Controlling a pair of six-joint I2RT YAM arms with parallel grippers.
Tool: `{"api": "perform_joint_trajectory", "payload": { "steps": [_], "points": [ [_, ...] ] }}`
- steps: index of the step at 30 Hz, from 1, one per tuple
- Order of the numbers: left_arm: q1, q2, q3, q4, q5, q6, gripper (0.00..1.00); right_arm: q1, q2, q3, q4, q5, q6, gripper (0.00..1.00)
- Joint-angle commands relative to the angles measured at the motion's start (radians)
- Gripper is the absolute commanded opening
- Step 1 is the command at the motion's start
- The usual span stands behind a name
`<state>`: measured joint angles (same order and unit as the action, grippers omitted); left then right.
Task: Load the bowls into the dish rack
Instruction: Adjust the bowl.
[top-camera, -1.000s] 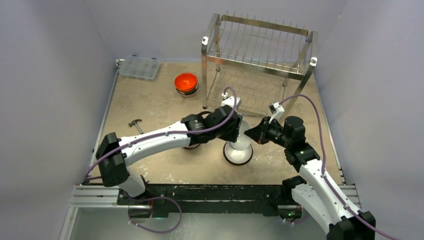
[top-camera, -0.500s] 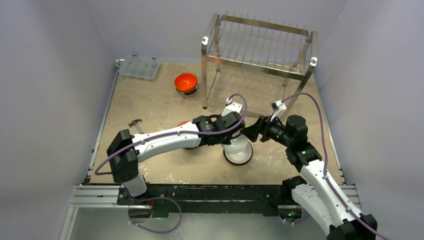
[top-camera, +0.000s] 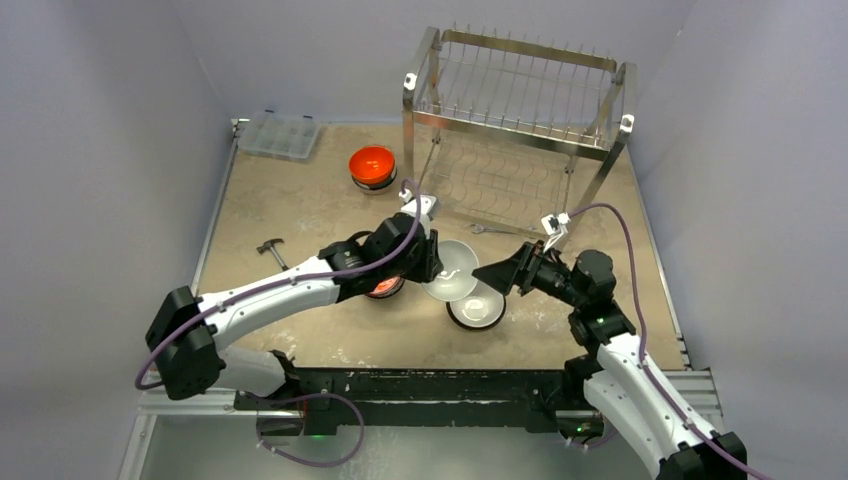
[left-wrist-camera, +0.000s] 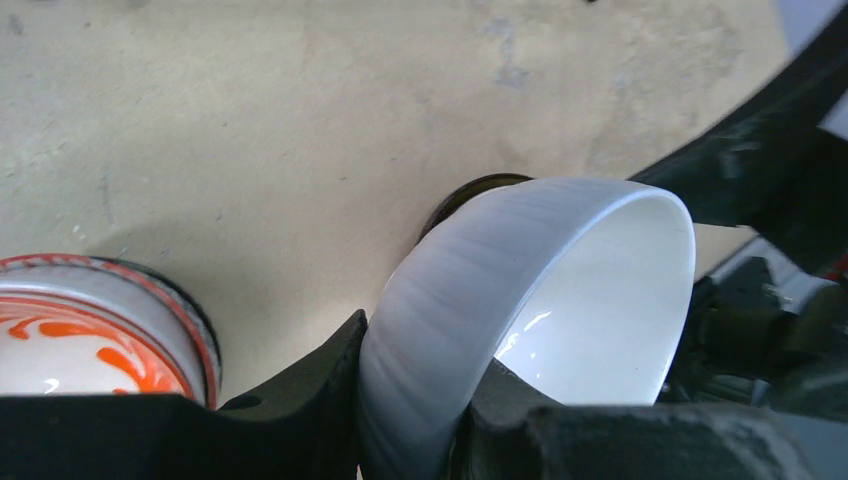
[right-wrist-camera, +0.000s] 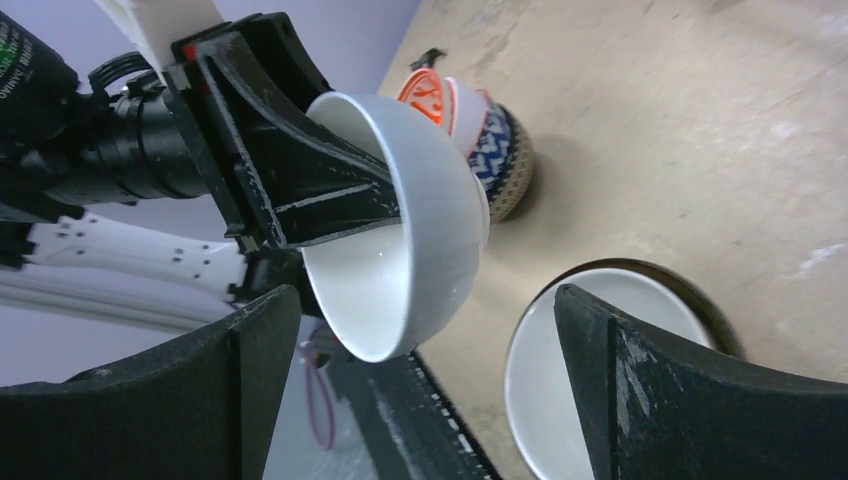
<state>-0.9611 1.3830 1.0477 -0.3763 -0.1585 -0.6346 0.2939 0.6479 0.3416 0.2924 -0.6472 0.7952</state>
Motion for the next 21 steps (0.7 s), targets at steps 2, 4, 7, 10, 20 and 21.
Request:
{"api": "perform_joint_trajectory", "payload": {
  "steps": [2, 4, 7, 10, 20, 21],
  "points": [
    [0.022, -0.119, -0.086, 0.345, 0.201, -0.021, 0.0, 0.009, 0.021, -0.032, 0.251, -0.103, 0.17, 0.99],
    [0.023, -0.126, -0.095, 0.39, 0.228, -0.022, 0.0, 0.02, 0.029, -0.035, 0.29, -0.11, 0.198, 0.99],
    [0.023, -0.127, -0.102, 0.434, 0.259, -0.025, 0.0, 0.051, 0.042, -0.035, 0.332, -0.096, 0.227, 0.99],
    [0.023, -0.121, -0.109, 0.482, 0.294, -0.037, 0.0, 0.095, 0.07, -0.035, 0.366, -0.068, 0.242, 0.99],
    [0.023, -0.087, -0.107, 0.498, 0.324, -0.043, 0.0, 0.184, 0.138, -0.011, 0.452, -0.013, 0.266, 0.96],
    [0.024, -0.084, -0.106, 0.497, 0.325, -0.043, 0.0, 0.187, 0.142, -0.008, 0.454, -0.015, 0.265, 0.96]
  ]
}}
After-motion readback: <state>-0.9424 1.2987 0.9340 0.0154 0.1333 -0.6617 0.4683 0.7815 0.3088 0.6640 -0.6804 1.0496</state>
